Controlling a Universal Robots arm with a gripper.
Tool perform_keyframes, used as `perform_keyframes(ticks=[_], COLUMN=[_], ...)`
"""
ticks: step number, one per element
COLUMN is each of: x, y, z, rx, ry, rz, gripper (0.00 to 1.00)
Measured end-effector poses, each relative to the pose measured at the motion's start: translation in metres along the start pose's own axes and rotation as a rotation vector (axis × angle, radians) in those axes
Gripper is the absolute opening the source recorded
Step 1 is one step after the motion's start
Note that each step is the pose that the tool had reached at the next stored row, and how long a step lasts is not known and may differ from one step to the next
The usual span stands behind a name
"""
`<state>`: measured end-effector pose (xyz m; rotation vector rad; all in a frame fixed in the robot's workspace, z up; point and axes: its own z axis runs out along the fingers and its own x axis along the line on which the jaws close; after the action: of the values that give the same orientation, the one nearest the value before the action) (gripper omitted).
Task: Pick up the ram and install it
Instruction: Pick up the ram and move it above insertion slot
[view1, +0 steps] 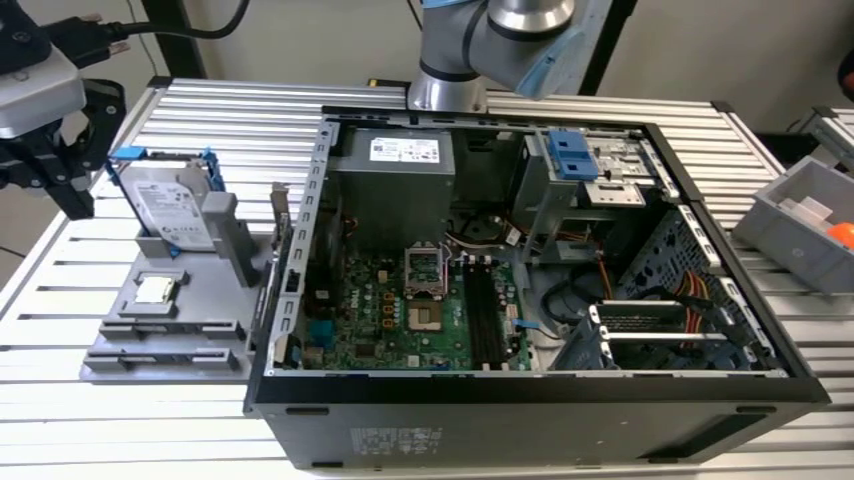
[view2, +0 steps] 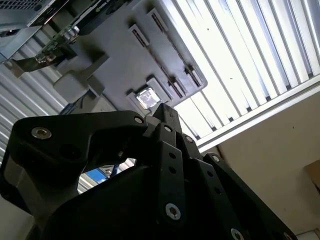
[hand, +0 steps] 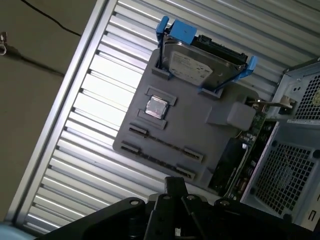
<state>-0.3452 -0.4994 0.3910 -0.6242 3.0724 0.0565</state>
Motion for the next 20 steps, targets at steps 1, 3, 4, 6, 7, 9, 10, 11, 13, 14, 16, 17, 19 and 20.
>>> perform_keyframes(ticks=[1, 3, 4, 6, 7, 9, 10, 11, 13, 14, 16, 17, 19, 20], x=[0.0000, 0.0000, 0.0000, 0.0000, 0.0000, 0.0000, 0.0000, 0.0000, 0.0000, 0.0000, 0.0000, 0.0000, 0.0000, 0.0000], y=[0.0000, 0.0000, 0.0000, 0.0000, 0.0000, 0.0000, 0.0000, 0.0000, 0.0000, 0.0000, 0.0000, 0.0000, 0.0000, 0.0001], z=[0.0000, 0.0000, 0.0000, 0.0000, 0.0000, 0.0000, 0.0000, 0.0000, 0.0000, 0.0000, 0.0000, 0.0000, 0.0000, 0.0000], rx=[0.0001, 0.0003, 0.0004, 0.0005, 0.0005, 0.0006, 0.0007, 0.0006, 0.0008, 0.0008, 0.0009, 0.0010, 0.0010, 0.0011], ry=[0.0002, 0.0007, 0.0009, 0.0014, 0.0017, 0.0021, 0.0024, 0.0025, 0.0031, 0.0033, 0.0038, 0.0040, 0.0045, 0.0048], rz=[-0.005, -0.016, -0.021, -0.032, -0.038, -0.049, -0.054, -0.060, -0.071, -0.076, -0.087, -0.093, -0.104, -0.109], gripper=[0.00, 0.00, 0.00, 0.00, 0.00, 0.00, 0.00, 0.00, 0.00, 0.00, 0.00, 0.00, 0.00, 0.00])
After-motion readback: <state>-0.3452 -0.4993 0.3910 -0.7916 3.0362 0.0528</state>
